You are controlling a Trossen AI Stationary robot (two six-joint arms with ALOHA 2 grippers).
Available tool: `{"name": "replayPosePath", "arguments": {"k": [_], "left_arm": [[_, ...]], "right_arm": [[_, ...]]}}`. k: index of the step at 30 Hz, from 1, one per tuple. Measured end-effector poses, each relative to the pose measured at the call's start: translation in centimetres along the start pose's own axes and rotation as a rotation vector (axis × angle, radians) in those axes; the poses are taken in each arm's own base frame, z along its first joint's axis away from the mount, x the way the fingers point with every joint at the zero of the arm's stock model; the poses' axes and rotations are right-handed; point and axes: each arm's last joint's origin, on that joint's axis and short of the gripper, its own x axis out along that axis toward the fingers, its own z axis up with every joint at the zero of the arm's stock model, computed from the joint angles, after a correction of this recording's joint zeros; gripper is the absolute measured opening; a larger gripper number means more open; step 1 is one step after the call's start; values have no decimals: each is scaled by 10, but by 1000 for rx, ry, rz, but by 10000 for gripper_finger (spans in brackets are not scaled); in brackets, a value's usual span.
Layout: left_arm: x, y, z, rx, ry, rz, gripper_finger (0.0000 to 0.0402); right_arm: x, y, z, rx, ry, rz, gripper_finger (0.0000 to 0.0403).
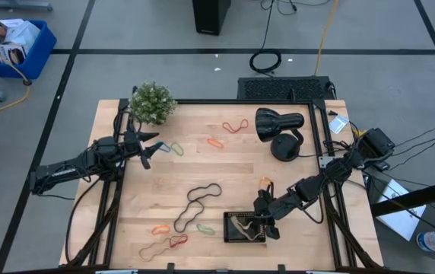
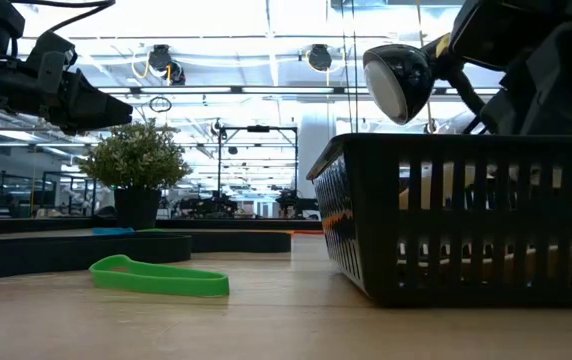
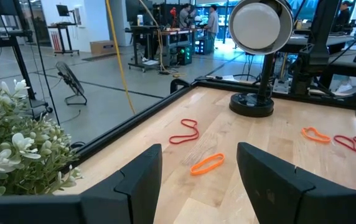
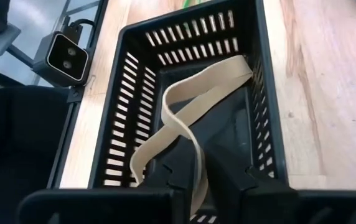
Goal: Pick and place rubber bands into bin
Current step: Put the top brown rubber band into the black bin, then put the middle orange rubber band into the black bin
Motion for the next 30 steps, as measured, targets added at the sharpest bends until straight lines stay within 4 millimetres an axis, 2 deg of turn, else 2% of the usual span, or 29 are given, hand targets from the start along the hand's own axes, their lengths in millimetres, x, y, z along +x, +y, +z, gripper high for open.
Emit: {"name": "replayPosePath", "arguments": {"k": [12, 16, 20, 25, 30], "left_arm": [[0, 0, 0, 0, 0, 0, 216], [0, 0, 0, 0, 0, 0, 216], [0, 0, 0, -1, 0, 0, 216], [0, 0, 0, -1, 0, -1, 216], [0, 0, 0, -2, 0, 0, 216]], "right_arm": [[-5, 2, 3, -52, -3, 26, 120], [-19, 7, 12, -81, -53, 61, 127], [-42, 10, 19, -102, -86, 77, 126], [-70, -1, 16, -64, -58, -99, 122], [-82, -15, 8, -101, 11, -282, 125]]}}
